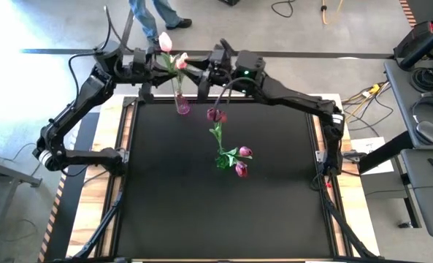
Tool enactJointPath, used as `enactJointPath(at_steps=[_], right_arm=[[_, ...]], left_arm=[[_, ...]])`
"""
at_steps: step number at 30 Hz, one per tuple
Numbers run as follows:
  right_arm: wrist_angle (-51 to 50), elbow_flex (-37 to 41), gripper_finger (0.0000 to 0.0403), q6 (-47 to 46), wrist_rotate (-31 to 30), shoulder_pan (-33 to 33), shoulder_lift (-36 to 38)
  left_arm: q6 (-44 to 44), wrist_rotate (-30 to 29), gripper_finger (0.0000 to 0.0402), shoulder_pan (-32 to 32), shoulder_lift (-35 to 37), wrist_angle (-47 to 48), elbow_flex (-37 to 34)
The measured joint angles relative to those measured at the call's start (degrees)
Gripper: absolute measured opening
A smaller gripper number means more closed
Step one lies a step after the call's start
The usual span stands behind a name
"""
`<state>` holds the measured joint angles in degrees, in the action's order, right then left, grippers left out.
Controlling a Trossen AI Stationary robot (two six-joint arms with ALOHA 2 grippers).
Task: Sort flowers into vase by color
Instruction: Put the pink flower into the violet vase
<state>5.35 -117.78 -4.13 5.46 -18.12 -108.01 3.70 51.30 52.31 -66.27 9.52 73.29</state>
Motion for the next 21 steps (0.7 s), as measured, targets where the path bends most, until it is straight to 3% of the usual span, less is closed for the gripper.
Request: enactJointPath(at_steps=[7,14,21], right_arm=[[-9.82,-0.02,0.0176,7.47,-8.41,0.87,5.64],[-12.02,-0.02,0.0148,11.65,-11.55,1.86,8.88],[-12.70,0.00,0.0127,13.84,-11.59,2.33,8.62]], left_arm=[[0.50,-9.18,0.0001,5.77,3.98,-6.13,-8.96],[-3.84,-19.18,0.0000,9.36,4.47,-28.83,-21.63],[-1.18,-23.30,0.0000,10.11,1.26,-30.64,-24.92]])
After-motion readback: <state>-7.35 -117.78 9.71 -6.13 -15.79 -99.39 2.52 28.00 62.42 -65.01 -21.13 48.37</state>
